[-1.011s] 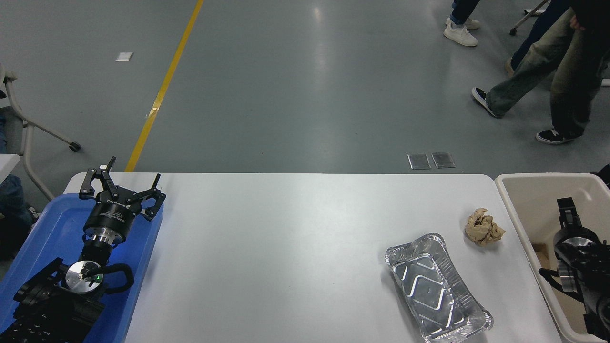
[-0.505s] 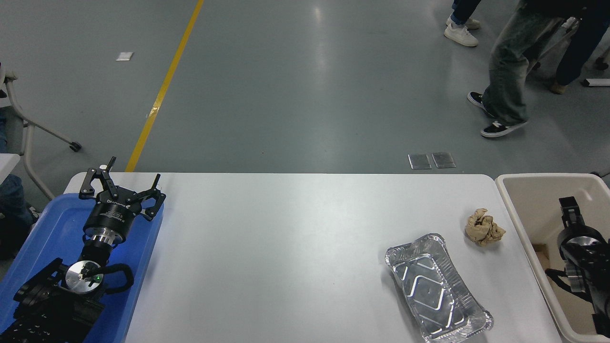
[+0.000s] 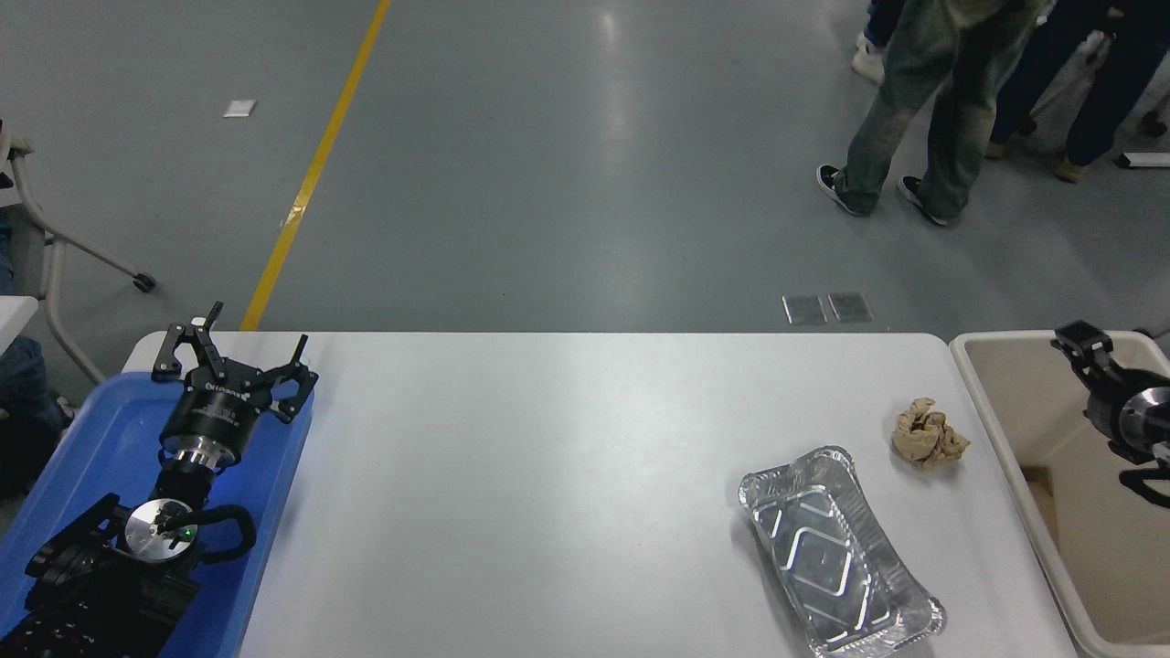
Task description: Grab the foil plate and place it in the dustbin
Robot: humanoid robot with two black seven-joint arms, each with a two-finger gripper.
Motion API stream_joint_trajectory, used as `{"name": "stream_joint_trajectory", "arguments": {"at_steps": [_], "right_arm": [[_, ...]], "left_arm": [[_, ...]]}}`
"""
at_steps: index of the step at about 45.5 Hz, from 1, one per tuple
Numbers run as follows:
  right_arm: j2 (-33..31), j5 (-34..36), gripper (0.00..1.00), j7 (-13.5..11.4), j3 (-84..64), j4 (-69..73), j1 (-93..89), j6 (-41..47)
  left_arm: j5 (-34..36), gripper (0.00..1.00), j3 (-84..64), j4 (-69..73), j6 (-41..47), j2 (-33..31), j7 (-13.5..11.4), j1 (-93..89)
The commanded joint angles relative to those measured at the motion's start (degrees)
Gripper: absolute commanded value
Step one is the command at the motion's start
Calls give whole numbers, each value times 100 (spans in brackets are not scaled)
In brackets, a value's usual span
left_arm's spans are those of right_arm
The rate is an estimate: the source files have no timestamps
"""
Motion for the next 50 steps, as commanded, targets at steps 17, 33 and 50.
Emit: {"name": "stream_joint_trajectory", "arguments": {"at_steps": [17, 33, 50], "right_arm": [[1152, -807, 100, 1, -4088, 4183, 5327, 1403], [1126, -895, 100, 18, -4150, 4632, 7190, 4391], [1249, -1000, 100, -456, -3640, 4676, 8158, 4876]], "left_arm": [[1, 99, 2, 4, 0, 1, -3, 8], [1, 99, 2, 4, 0, 1, -3, 8], [1, 99, 2, 4, 0, 1, -3, 8]]}}
